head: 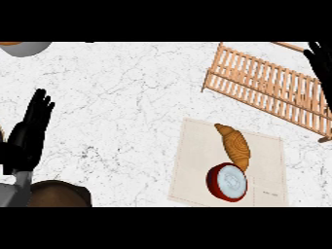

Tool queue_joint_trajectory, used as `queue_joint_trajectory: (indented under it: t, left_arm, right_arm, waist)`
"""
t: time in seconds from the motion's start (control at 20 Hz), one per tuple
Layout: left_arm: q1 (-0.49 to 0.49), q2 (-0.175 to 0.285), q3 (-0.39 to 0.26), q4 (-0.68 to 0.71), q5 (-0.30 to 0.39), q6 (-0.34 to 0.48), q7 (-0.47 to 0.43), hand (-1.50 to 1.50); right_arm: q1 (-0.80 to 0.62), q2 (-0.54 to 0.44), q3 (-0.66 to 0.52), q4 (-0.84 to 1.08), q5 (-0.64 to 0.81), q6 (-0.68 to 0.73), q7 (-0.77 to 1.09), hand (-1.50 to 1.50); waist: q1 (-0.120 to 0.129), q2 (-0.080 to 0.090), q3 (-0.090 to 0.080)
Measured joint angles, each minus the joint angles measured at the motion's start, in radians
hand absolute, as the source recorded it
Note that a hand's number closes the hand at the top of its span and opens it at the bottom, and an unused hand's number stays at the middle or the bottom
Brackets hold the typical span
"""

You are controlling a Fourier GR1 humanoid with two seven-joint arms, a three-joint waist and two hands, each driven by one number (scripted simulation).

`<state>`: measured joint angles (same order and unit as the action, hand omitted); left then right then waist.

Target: Pick the can from the placemat and place it in the tiered shelf

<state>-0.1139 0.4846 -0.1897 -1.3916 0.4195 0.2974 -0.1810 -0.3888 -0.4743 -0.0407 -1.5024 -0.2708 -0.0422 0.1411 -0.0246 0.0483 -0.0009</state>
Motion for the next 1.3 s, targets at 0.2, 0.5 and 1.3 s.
queue_joint_trajectory:
  t: [0.2,0.5,1.3]
  left_arm:
    - [-0.032,-0.008,-0.005,-0.025,-0.031,0.039,0.062,0.0]
    - [-0.013,0.002,0.0,-0.102,-0.045,0.096,0.13,0.0]
    - [0.03,-0.015,-0.033,-0.224,-0.097,0.137,0.212,0.0]
  right_arm:
    - [0.03,0.086,0.063,-0.07,0.083,-0.126,0.052,1.5]
    - [0.181,0.223,0.095,-0.193,0.236,-0.428,0.124,-1.5]
    - [0.428,-0.042,0.391,-0.77,0.503,-0.225,0.615,-1.5]
  waist:
    - [0.012,-0.034,0.0]
    - [-0.002,-0.056,0.0]
    - [0.021,-0.055,-0.006]
